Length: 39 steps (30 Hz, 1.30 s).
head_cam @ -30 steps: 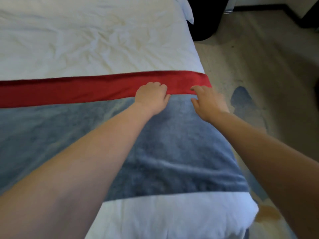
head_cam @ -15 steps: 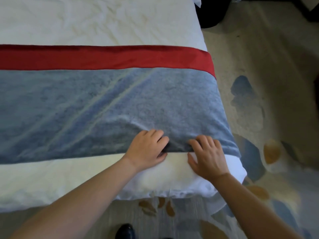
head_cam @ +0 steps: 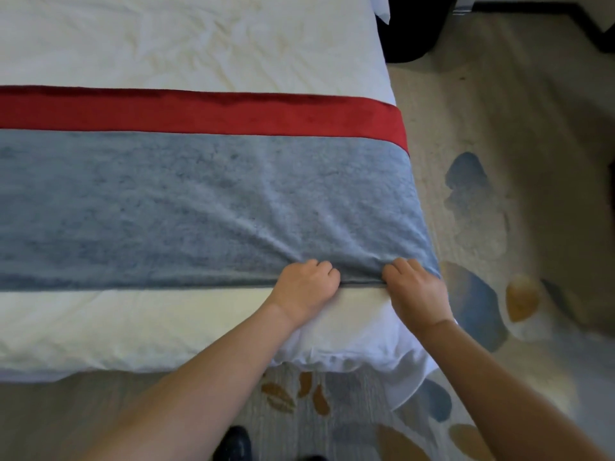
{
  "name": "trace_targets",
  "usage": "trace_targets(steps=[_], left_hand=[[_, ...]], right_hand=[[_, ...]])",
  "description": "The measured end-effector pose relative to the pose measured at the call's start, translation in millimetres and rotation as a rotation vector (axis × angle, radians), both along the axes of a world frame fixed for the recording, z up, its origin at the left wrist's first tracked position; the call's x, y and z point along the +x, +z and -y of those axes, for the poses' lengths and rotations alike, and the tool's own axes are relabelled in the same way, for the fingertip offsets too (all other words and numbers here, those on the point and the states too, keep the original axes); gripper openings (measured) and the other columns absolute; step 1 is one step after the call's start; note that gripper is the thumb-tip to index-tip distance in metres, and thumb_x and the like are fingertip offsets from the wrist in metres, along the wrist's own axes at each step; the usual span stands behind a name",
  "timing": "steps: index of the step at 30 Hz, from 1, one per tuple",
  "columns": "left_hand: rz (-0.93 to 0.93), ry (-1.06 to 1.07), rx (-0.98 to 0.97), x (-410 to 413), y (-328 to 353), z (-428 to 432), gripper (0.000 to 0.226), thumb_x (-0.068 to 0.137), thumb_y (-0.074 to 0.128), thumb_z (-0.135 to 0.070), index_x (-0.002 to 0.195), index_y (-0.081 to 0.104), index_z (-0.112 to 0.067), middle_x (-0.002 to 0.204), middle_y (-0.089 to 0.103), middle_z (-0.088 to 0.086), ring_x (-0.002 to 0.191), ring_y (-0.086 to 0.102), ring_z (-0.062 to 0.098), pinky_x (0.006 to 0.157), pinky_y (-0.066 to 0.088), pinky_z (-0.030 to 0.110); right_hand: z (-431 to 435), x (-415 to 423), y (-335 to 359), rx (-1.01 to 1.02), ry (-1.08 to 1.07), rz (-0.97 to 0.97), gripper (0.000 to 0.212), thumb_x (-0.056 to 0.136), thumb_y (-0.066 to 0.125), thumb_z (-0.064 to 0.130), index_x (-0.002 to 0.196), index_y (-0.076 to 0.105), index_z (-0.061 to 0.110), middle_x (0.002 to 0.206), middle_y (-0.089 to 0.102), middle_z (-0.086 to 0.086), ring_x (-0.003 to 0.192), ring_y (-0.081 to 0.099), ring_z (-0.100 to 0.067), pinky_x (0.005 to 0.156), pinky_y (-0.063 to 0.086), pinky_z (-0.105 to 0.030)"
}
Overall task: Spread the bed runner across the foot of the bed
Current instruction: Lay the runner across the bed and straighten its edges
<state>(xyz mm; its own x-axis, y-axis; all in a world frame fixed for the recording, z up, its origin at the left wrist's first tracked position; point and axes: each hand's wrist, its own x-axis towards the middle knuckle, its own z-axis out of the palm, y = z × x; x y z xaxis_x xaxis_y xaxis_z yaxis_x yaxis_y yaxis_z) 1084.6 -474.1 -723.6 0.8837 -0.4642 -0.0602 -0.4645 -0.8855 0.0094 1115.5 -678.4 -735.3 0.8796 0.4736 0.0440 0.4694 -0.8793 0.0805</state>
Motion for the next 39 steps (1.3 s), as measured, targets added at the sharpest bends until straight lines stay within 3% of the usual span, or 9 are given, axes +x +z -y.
trace_targets(steps=[4,11,15,19,23,28,32,37,39], left_hand=[[0.004,0.033,0.001,-6,-3,5,0.039,0.031,0.084,0.002,0.054,0.057,-0.014,0.051,0.051,0.000,0.042,0.048,0.016,0.036,0.020,0.016],[0.147,0.128,-0.087,-22,-11,-47,0.037,0.044,0.079,0.000,0.073,0.059,-0.013,0.066,0.057,0.004,0.056,0.057,0.023,0.042,0.042,0.028],[0.159,0.222,-0.053,-43,-13,-133,0.024,0.054,0.075,-0.014,0.070,0.057,-0.013,0.066,0.057,0.006,0.058,0.059,0.028,0.044,0.044,0.030],[0.153,0.302,0.014,-73,-15,-227,0.014,0.065,0.048,-0.022,0.071,0.057,-0.014,0.068,0.056,0.007,0.061,0.059,0.030,0.045,0.046,0.034],[0.146,0.402,0.083,-98,-18,-308,0.009,0.066,0.056,-0.020,0.067,0.061,-0.013,0.064,0.057,0.007,0.057,0.060,0.030,0.042,0.044,0.033],[0.235,0.215,-0.021,-103,-16,-333,0.012,0.059,0.047,-0.019,0.051,0.056,-0.016,0.051,0.052,0.004,0.044,0.055,0.023,0.039,0.040,0.023],[0.267,0.090,-0.053,-105,-18,-344,0.008,0.059,0.049,-0.017,0.053,0.054,-0.019,0.053,0.050,0.001,0.046,0.052,0.020,0.039,0.038,0.025],[0.297,0.183,-0.077,-121,-20,-410,0.007,0.060,0.048,-0.012,0.059,0.054,-0.016,0.055,0.049,0.003,0.048,0.051,0.022,0.041,0.037,0.028],[0.299,0.238,-0.078,-134,-21,-447,0.009,0.063,0.050,-0.011,0.064,0.058,-0.014,0.060,0.052,0.004,0.052,0.054,0.025,0.043,0.040,0.030]], right_hand=[[1,-6,-3,0.020,-0.062,0.008,0.041,0.034,0.080,-0.011,0.055,0.053,0.012,0.055,0.050,-0.004,0.047,0.050,-0.025,0.040,0.012,-0.019],[-13,-15,-12,0.063,-0.173,0.050,0.031,0.051,0.073,-0.010,0.070,0.060,0.011,0.067,0.056,-0.005,0.057,0.055,-0.028,0.043,0.030,-0.025],[-52,-29,-10,0.138,0.012,0.142,0.021,0.058,0.062,-0.003,0.074,0.061,0.010,0.069,0.054,-0.008,0.059,0.054,-0.031,0.045,0.038,-0.032],[-140,-46,-9,0.176,0.200,0.129,0.027,0.052,0.077,0.001,0.072,0.064,0.014,0.065,0.055,-0.004,0.056,0.054,-0.026,0.045,0.036,-0.028],[-236,-57,-13,0.166,0.295,0.118,0.029,0.045,0.078,-0.001,0.066,0.064,0.014,0.058,0.053,-0.002,0.049,0.051,-0.023,0.040,0.033,-0.026],[-265,-69,-18,0.088,0.225,0.083,0.031,0.040,0.082,0.000,0.063,0.065,0.011,0.056,0.054,-0.005,0.047,0.054,-0.026,0.037,0.039,-0.026],[-269,-83,-12,0.013,0.176,0.109,0.035,0.037,0.084,-0.001,0.066,0.068,0.010,0.058,0.057,-0.006,0.049,0.057,-0.028,0.040,0.043,-0.029],[-320,-90,-10,0.060,0.166,0.148,0.010,0.058,0.070,0.006,0.066,0.069,0.011,0.059,0.057,-0.005,0.049,0.058,-0.028,0.038,0.041,-0.027],[-361,-97,-14,0.116,0.240,0.153,0.014,0.056,0.066,0.010,0.069,0.070,0.014,0.060,0.058,-0.004,0.051,0.059,-0.027,0.038,0.041,-0.027]])
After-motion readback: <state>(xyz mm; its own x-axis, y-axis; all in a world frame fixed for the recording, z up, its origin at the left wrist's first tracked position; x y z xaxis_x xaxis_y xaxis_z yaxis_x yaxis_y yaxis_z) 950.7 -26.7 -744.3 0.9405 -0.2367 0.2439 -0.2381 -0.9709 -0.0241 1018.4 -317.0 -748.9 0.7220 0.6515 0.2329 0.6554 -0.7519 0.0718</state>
